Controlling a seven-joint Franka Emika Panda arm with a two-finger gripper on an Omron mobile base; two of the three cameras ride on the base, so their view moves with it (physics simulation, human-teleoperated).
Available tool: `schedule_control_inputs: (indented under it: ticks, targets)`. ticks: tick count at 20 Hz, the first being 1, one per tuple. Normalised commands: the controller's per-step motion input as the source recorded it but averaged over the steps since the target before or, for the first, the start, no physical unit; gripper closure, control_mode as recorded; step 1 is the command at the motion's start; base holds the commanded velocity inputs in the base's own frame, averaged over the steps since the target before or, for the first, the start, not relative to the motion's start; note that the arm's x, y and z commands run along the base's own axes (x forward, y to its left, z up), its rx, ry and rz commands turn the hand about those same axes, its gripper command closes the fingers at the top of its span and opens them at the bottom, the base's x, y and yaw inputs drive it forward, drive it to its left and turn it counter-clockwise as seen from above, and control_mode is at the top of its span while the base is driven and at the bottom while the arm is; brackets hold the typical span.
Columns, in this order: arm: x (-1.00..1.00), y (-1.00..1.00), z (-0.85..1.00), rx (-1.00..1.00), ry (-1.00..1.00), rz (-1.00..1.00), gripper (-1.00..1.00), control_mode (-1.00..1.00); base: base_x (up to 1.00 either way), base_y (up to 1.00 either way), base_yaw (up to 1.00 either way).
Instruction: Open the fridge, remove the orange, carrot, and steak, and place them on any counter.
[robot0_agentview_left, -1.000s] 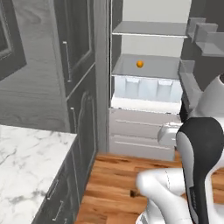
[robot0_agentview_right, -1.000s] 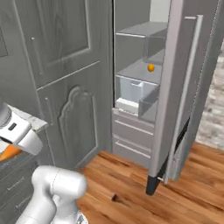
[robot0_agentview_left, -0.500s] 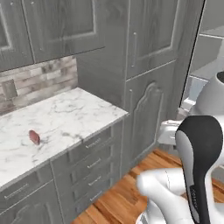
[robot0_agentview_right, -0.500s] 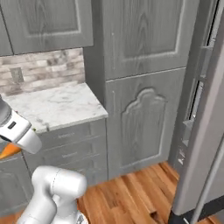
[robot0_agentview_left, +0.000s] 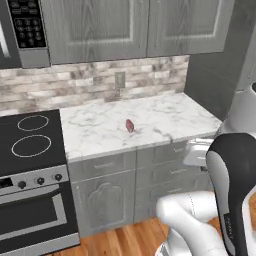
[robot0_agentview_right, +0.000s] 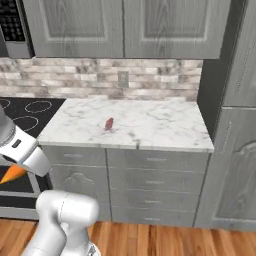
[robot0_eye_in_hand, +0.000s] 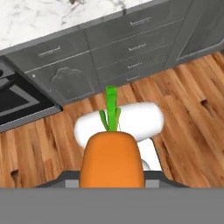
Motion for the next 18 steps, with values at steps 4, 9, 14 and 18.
schedule_control_inputs:
  ticks: [4, 9, 14, 18]
  targets:
    - [0.0, 0.0, 0.0, 0.0, 0.0, 0.0, 1.0, 1.0, -0.02, 0.53, 0.43]
    - [0.0, 0.0, 0.0, 0.0, 0.0, 0.0, 1.0, 1.0, 0.58, 0.03, 0.03]
    - [0.0, 0.0, 0.0, 0.0, 0.0, 0.0, 1.0, 1.0, 0.63, -0.03, 0.0]
    - [0.0, 0.0, 0.0, 0.0, 0.0, 0.0, 1.0, 1.0, 0.65, 0.0, 0.0]
